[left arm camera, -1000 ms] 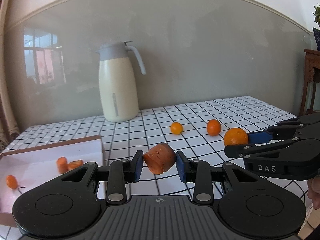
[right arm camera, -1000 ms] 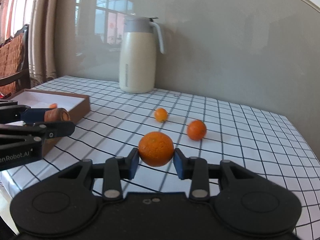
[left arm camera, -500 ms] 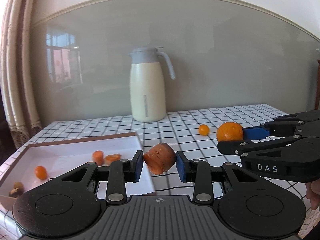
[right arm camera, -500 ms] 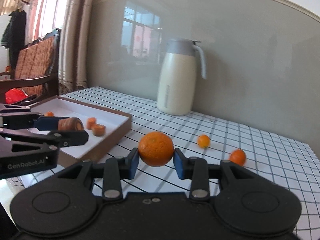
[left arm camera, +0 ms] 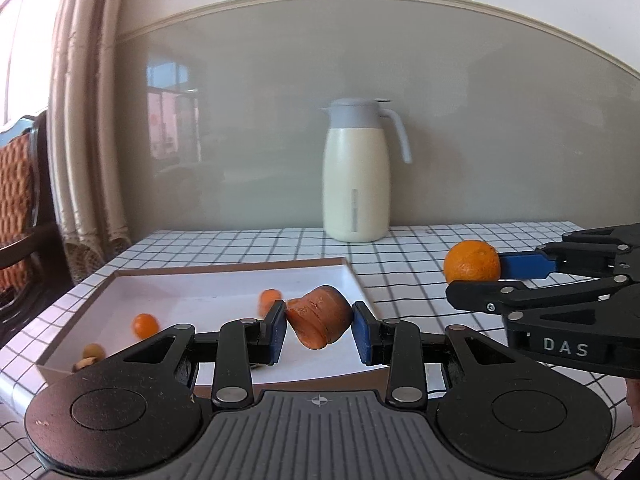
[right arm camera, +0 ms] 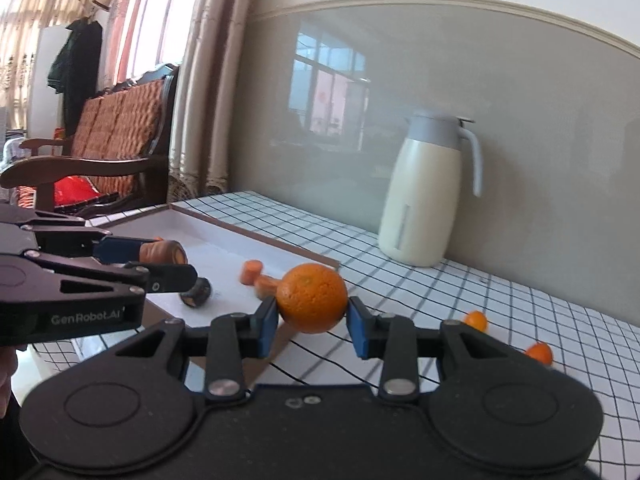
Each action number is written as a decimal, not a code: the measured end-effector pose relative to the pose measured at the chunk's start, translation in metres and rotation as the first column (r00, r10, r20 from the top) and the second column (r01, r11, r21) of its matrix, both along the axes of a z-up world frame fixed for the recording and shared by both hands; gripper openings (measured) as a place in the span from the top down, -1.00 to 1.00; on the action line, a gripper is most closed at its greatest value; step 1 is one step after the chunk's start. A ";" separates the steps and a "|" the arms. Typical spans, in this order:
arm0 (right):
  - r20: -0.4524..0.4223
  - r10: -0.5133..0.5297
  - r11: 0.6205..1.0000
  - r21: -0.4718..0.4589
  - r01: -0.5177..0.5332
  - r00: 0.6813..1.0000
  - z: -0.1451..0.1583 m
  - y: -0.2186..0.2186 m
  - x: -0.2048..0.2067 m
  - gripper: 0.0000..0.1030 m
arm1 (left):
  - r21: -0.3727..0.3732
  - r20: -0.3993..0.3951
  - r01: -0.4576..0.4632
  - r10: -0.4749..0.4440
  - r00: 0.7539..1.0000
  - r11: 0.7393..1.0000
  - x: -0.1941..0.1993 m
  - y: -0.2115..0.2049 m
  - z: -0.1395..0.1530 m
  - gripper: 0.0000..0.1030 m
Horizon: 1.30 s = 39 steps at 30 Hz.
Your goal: Organize fruits
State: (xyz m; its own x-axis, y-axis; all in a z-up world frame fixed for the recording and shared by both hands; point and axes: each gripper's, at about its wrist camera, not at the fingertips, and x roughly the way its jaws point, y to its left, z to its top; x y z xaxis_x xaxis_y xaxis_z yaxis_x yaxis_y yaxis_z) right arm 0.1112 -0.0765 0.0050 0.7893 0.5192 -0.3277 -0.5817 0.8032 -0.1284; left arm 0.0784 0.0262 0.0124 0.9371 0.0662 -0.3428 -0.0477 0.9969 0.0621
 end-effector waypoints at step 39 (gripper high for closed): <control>-0.018 0.104 0.991 0.088 -0.102 0.994 0.010 0.106 0.051 0.44 | -0.046 0.031 -0.302 0.304 0.952 0.952 0.025 0.134 -0.002 0.31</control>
State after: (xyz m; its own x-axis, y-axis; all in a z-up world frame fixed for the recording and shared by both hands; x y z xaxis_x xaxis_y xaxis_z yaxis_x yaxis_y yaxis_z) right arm 0.1627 0.0299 0.0155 0.7233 0.6244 -0.2947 -0.6636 0.7466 -0.0468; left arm 0.1037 0.1606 0.0107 0.8871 0.3360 -0.3164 -0.3496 0.9368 0.0145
